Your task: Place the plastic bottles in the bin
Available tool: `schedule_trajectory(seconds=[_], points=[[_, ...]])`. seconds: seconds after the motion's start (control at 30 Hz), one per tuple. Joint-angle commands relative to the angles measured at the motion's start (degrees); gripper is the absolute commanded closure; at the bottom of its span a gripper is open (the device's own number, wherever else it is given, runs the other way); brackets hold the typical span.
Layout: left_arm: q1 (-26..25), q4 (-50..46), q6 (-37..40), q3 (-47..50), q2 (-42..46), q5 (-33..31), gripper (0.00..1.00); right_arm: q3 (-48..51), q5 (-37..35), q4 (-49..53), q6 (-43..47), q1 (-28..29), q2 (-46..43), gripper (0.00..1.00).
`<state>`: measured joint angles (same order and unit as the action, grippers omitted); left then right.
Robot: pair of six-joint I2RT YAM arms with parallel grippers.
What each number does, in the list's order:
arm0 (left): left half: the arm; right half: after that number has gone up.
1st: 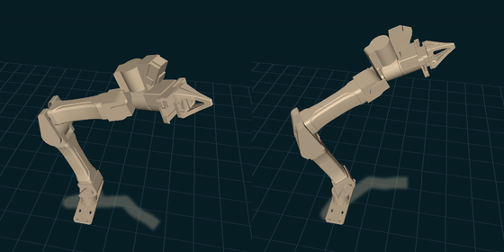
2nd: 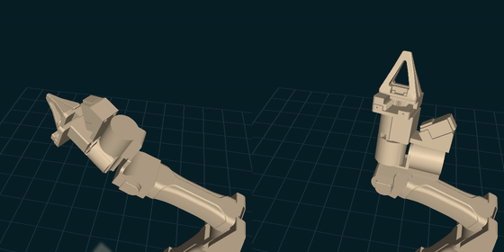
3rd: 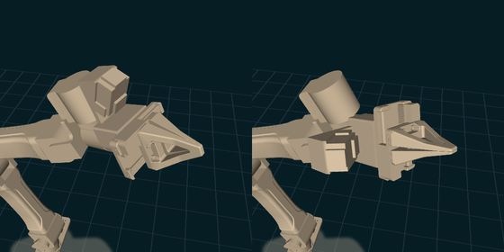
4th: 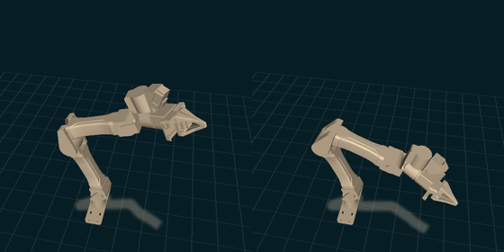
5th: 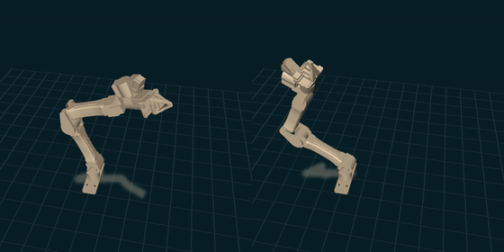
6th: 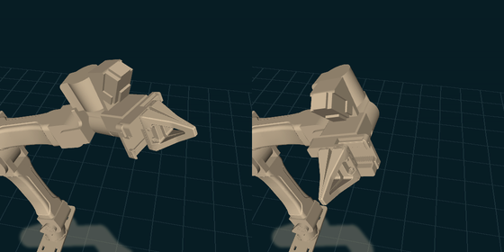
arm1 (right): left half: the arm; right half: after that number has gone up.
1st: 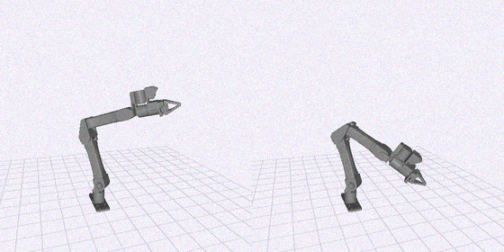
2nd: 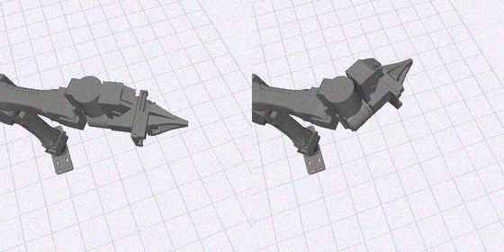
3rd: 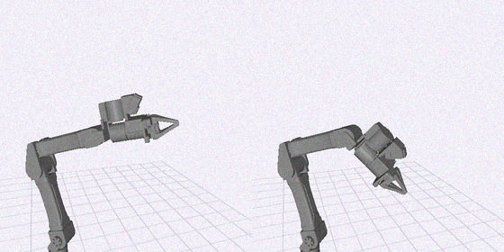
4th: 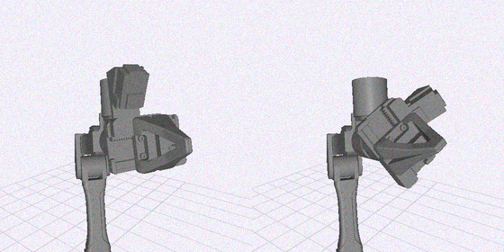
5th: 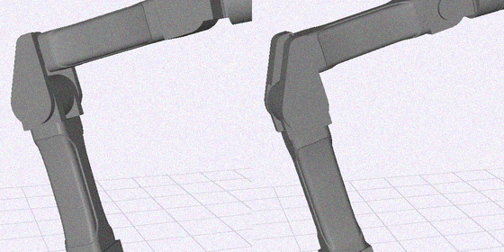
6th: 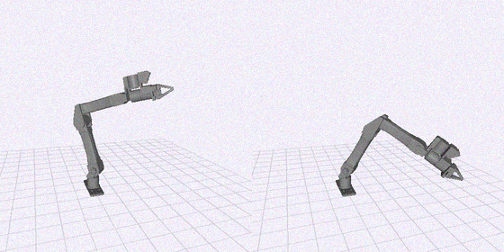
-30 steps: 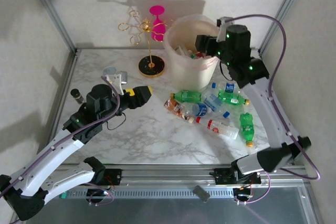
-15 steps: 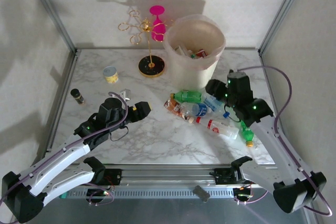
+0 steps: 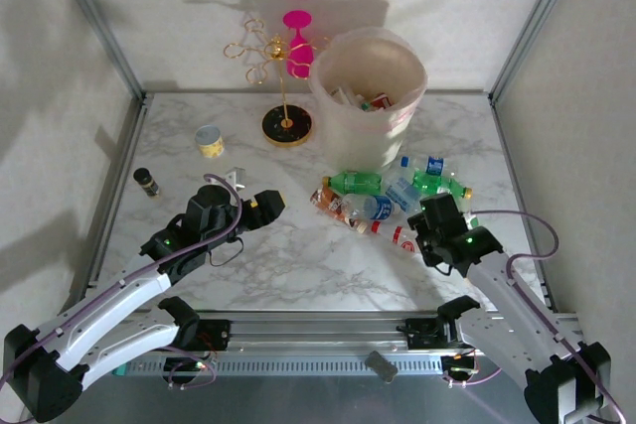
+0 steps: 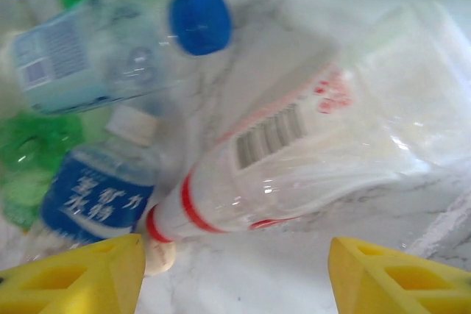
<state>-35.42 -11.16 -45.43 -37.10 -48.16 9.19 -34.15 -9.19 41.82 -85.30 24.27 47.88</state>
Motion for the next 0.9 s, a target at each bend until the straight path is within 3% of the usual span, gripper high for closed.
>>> schedule_trajectory(seconds=[0.0,0.27,0.4,0.87], points=[[0.39,-0.07,0.66,0.11,0.31,-1.36,0.19,3.52,-0.88,-3.65,-8.26,-0.11,0.03,0.31],[0.35,-1.32,1.92,0.00,0.63,-2.38,0.19,4.44,0.01,-9.50,-6.50,-2.34,6.37,0.18],[0.34,-0.95,2.10,0.18,0.41,-2.46,0.19,4.58,0.77,-12.67,-6.12,-2.92,9.72,0.16],[0.45,-1.46,2.78,-0.34,-0.08,-3.06,0.20,7.29,-1.16,-16.49,-3.49,-4.56,15.51,0.32]])
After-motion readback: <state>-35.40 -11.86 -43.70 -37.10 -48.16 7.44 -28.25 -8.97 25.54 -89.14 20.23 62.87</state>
